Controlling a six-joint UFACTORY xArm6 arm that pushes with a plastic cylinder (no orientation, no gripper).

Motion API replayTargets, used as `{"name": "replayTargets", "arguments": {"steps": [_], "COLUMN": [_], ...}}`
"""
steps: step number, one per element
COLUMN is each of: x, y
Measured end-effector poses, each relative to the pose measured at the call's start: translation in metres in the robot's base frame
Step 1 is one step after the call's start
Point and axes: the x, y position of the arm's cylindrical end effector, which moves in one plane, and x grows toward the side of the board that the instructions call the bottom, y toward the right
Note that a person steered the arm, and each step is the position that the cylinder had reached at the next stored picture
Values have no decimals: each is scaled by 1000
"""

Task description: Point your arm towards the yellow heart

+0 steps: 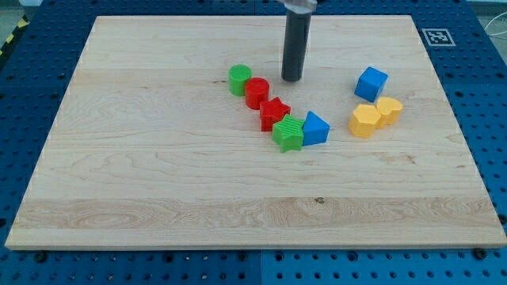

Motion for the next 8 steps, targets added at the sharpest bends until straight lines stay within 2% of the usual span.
{"name": "replayTargets", "arguments": {"steps": [1,2,3,4,5,6,7,8], "x": [-46,-69,-68,-52,-15,38,62,68], "y": [10,54,125,189,234,246,245,237]}}
